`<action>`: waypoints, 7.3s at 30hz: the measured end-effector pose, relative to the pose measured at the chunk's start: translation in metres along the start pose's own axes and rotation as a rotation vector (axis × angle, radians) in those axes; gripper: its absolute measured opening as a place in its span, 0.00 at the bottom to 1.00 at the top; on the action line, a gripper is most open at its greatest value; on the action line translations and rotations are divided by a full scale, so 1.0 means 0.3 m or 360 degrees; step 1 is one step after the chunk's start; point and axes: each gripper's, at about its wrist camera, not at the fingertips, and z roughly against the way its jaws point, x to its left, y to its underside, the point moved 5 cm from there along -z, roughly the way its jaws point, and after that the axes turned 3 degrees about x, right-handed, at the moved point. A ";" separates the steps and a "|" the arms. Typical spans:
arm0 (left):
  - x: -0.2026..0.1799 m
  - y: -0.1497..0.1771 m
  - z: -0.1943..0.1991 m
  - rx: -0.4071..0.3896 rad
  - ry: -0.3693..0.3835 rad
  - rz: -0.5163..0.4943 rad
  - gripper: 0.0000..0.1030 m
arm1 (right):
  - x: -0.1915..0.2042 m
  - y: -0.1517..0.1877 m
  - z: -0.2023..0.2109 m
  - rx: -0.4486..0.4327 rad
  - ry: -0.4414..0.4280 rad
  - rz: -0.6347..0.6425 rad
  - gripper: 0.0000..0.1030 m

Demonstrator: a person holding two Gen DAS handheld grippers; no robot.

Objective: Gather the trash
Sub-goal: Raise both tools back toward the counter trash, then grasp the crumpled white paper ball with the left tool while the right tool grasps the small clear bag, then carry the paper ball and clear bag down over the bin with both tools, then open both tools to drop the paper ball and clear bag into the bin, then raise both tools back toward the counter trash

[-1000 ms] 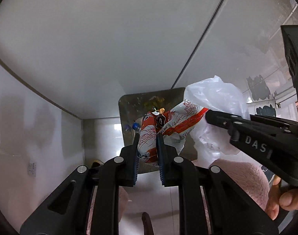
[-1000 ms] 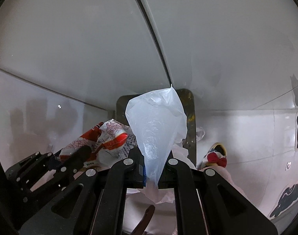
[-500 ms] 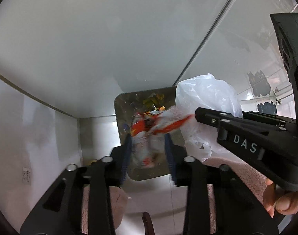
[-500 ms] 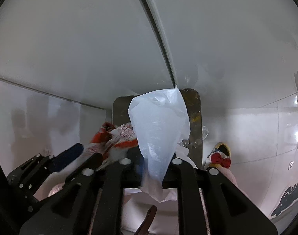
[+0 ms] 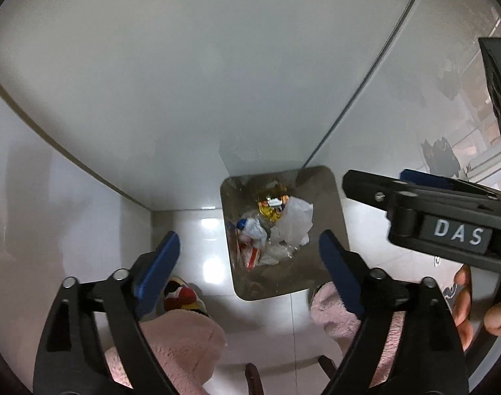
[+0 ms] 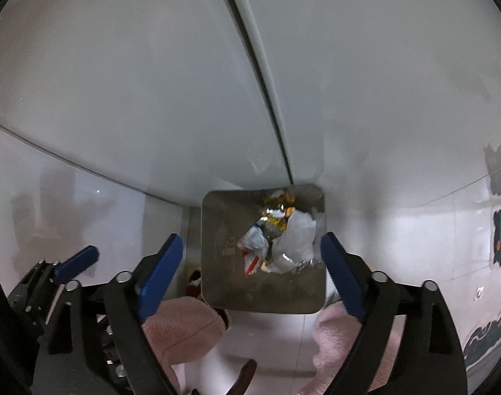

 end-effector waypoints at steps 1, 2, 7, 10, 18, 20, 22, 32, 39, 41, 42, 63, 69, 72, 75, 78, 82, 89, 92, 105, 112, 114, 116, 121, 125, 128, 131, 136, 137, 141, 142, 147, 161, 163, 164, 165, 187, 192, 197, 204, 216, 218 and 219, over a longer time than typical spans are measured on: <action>-0.001 0.001 0.031 -0.0023 -0.0003 -0.0004 0.84 | -0.007 -0.001 0.018 -0.0017 0.0008 0.0003 0.87; -0.008 -0.002 0.053 -0.0038 -0.0008 -0.0007 0.84 | -0.005 0.000 0.044 -0.0036 0.0016 0.0003 0.92; -0.013 -0.003 0.177 -0.0134 -0.0016 -0.0025 0.90 | 0.005 0.001 0.194 -0.0140 0.0033 0.0020 0.94; -0.006 -0.006 0.259 -0.0200 -0.0015 -0.0011 0.91 | 0.010 0.018 0.307 -0.0209 0.0027 0.0040 0.94; -0.006 -0.039 0.534 -0.0440 0.0010 -0.0007 0.91 | 0.065 0.000 0.664 -0.0496 0.0004 0.0102 0.95; -0.008 -0.050 0.589 -0.0489 0.0005 -0.0012 0.91 | 0.070 -0.015 0.746 -0.0570 0.0000 0.0109 0.95; -0.017 -0.074 0.664 -0.0536 0.0013 -0.0018 0.91 | 0.064 -0.040 0.806 -0.0629 0.0000 0.0100 0.95; -0.054 -0.234 0.893 -0.0718 0.0009 -0.0087 0.92 | 0.016 -0.207 1.043 -0.0860 0.0100 0.0065 0.95; -0.100 -0.423 0.968 -0.0796 0.0012 -0.0142 0.92 | -0.045 -0.350 1.110 -0.0917 0.0221 0.0038 0.95; -0.114 -0.483 0.979 -0.0809 0.0023 -0.0160 0.92 | -0.080 -0.404 1.109 -0.0906 0.0245 0.0003 0.95; -0.120 -0.518 0.982 -0.0815 0.0018 -0.0166 0.92 | -0.092 -0.420 1.110 -0.0902 0.0254 -0.0009 0.95; -0.242 -1.002 0.801 -0.0779 0.0028 -0.0187 0.88 | -0.289 -0.689 0.934 -0.0814 0.0282 -0.0099 0.75; -0.267 -1.083 0.720 -0.0720 0.0031 -0.0219 0.84 | -0.288 -0.718 0.885 -0.0749 0.0228 -0.0068 0.57; -0.262 -1.107 0.683 -0.0680 0.0042 -0.0210 0.74 | -0.274 -0.725 0.875 -0.0761 0.0226 -0.0035 0.47; -0.250 -1.129 0.655 -0.0661 0.0053 -0.0200 0.68 | -0.262 -0.733 0.862 -0.0752 0.0212 -0.0013 0.46; -0.249 -1.141 0.639 -0.0654 0.0052 -0.0212 0.67 | -0.254 -0.741 0.849 -0.0739 0.0202 -0.0003 0.46; -0.264 -1.160 0.614 -0.0637 0.0045 -0.0238 0.66 | -0.239 -0.749 0.832 -0.0727 0.0191 0.0007 0.43; -0.282 -1.161 0.630 -0.0647 0.0062 -0.0284 0.50 | -0.216 -0.748 0.853 -0.0751 0.0167 0.0033 0.31; -0.273 -1.143 0.661 -0.0657 0.0052 -0.0280 0.48 | -0.193 -0.736 0.868 -0.0759 0.0156 0.0050 0.29; -0.228 -0.865 0.861 -0.0683 0.0011 -0.0248 0.47 | -0.030 -0.556 0.984 -0.0796 0.0061 0.0125 0.29; -0.192 -0.652 0.962 -0.0700 0.0028 -0.0205 0.47 | 0.058 -0.382 1.060 -0.0818 0.0039 0.0184 0.29; -0.188 -0.579 0.992 -0.0712 0.0033 -0.0197 0.47 | 0.081 -0.334 1.069 -0.0818 0.0034 0.0200 0.29; -0.182 -0.501 1.013 -0.0724 0.0033 -0.0195 0.47 | 0.102 -0.284 1.069 -0.0810 0.0031 0.0216 0.29; -0.164 -0.345 0.991 -0.0704 0.0040 -0.0174 0.47 | 0.132 -0.144 1.003 -0.0735 0.0000 0.0218 0.29; -0.149 -0.222 0.902 -0.0639 0.0056 -0.0167 0.47 | 0.125 -0.053 0.883 -0.0623 -0.0010 0.0204 0.29; -0.144 -0.145 0.809 -0.0590 0.0048 -0.0174 0.47 | 0.109 0.004 0.765 -0.0520 -0.0010 0.0194 0.29; -0.140 -0.088 0.699 -0.0503 0.0080 -0.0164 0.47 | 0.094 0.046 0.652 -0.0444 0.0009 0.0196 0.29; -0.136 -0.030 0.494 -0.0346 0.0083 -0.0158 0.47 | 0.068 0.086 0.470 -0.0325 0.0015 0.0162 0.29; -0.132 -0.024 0.448 -0.0313 0.0082 -0.0149 0.47 | 0.062 0.089 0.435 -0.0303 0.0015 0.0153 0.29; -0.114 -0.011 0.296 -0.0206 0.0097 -0.0106 0.47 | 0.038 0.091 0.329 -0.0248 0.0036 0.0134 0.29; -0.111 -0.012 0.270 -0.0188 0.0094 -0.0102 0.47 | 0.028 0.090 0.295 -0.0230 0.0041 0.0119 0.29; -0.093 -0.007 0.107 -0.0079 0.0078 -0.0089 0.47 | -0.019 0.085 0.158 -0.0141 0.0038 0.0047 0.29; -0.069 0.043 -0.268 0.0182 0.0058 0.0010 0.48 | -0.101 0.074 -0.163 0.0113 0.0039 -0.0057 0.32; -0.067 0.036 -0.291 0.0196 0.0058 0.0017 0.49 | -0.102 0.069 -0.185 0.0125 0.0037 -0.0070 0.32; -0.066 0.035 -0.300 0.0204 0.0060 0.0019 0.49 | -0.102 0.063 -0.193 0.0127 0.0038 -0.0073 0.32; -0.067 0.032 -0.303 0.0210 0.0061 0.0019 0.50 | -0.101 0.054 -0.196 0.0126 0.0038 -0.0074 0.32; -0.041 0.007 -0.056 0.0018 0.0013 0.0001 0.86 | -0.075 0.017 0.005 -0.0059 0.0084 -0.0045 0.74; -0.026 0.013 0.072 -0.0073 -0.0007 0.0005 0.91 | -0.057 0.033 0.132 -0.0162 0.0142 -0.0006 0.88; -0.015 0.003 0.236 -0.0185 -0.0047 0.0001 0.92 | -0.009 0.042 0.297 -0.0274 0.0139 0.0068 0.89; 0.008 -0.042 0.516 -0.0400 -0.0076 0.0013 0.92 | 0.053 0.017 0.555 -0.0490 0.0077 0.0133 0.96; 0.063 -0.230 0.868 -0.0665 -0.0120 0.0027 0.92 | 0.168 -0.152 0.908 -0.0745 -0.0016 0.0186 0.96; 0.068 -0.284 0.910 -0.0709 -0.0131 0.0020 0.92 | 0.181 -0.202 0.954 -0.0786 -0.0001 0.0180 0.96; 0.069 -0.308 0.930 -0.0725 -0.0136 0.0016 0.92 | 0.186 -0.236 0.973 -0.0807 0.0006 0.0178 0.96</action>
